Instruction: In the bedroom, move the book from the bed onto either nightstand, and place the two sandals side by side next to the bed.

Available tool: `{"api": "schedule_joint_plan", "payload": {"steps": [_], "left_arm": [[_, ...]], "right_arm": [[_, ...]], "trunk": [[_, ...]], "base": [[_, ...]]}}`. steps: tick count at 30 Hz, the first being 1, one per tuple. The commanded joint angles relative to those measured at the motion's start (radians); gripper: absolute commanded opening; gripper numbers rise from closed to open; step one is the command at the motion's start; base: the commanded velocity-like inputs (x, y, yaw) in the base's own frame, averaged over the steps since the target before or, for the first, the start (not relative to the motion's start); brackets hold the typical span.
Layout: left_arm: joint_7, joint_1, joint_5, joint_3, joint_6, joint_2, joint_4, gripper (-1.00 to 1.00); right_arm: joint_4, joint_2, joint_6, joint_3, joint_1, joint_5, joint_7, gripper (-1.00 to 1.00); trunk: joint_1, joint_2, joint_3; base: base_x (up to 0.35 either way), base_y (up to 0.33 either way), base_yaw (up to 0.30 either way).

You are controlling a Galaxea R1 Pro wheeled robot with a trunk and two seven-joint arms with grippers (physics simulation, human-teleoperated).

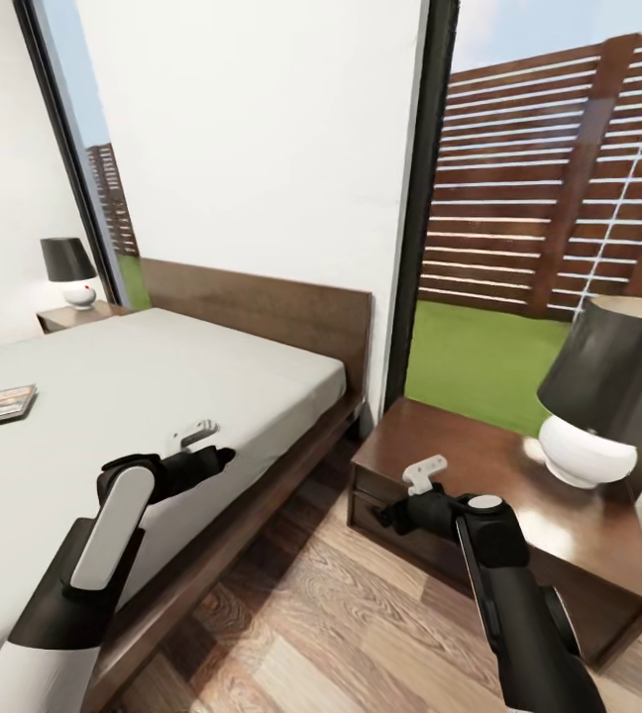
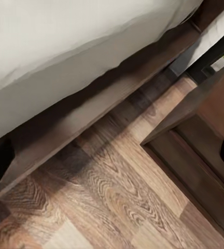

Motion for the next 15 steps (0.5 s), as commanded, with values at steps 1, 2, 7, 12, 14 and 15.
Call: {"api": "schedule_joint_plan", "payload": {"steps": [1,2,7,12,14,15], "left_arm": [[0.014,-0.002,0.012,-0.002,0.002,0.0,-0.003,1.0],[0.017,-0.002,0.015,-0.002,0.004,0.0,-0.005,1.0],[0.023,-0.005,0.042,-0.005,0.008,-0.006,-0.014,1.0],[0.028,-0.01,0.082,-0.016,0.011,-0.025,-0.02,1.0],[0.028,-0.012,0.088,-0.02,0.012,-0.03,-0.021,1.0],[0.029,-0.014,0.092,-0.023,0.012,-0.033,-0.022,1.0]], "right_arm": [[-0.001,0.001,0.003,-0.002,0.0,0.009,0.01,1.0],[-0.001,0.001,0.003,-0.001,0.001,0.009,0.01,1.0],[-0.001,0.002,0.003,-0.001,0.006,0.009,0.007,1.0],[-0.001,0.003,0.003,0.0,0.008,0.009,0.006,1.0],[-0.001,0.003,0.003,0.0,0.008,0.009,0.005,1.0],[-0.001,0.003,0.004,-0.001,0.008,0.009,0.005,1.0]], "trunk": [[-0.004,0.007,0.002],[-0.008,0.014,0.005],[-0.027,0.049,0.021],[-0.046,0.084,0.037],[-0.054,0.098,0.043],[-0.058,0.105,0.046]], "base": [[0.026,0.0,0.285],[0.021,0.0,0.285],[0.012,0.0,0.285],[0.005,0.0,0.286],[0.003,0.0,0.286],[0.002,0.0,0.286]]}}
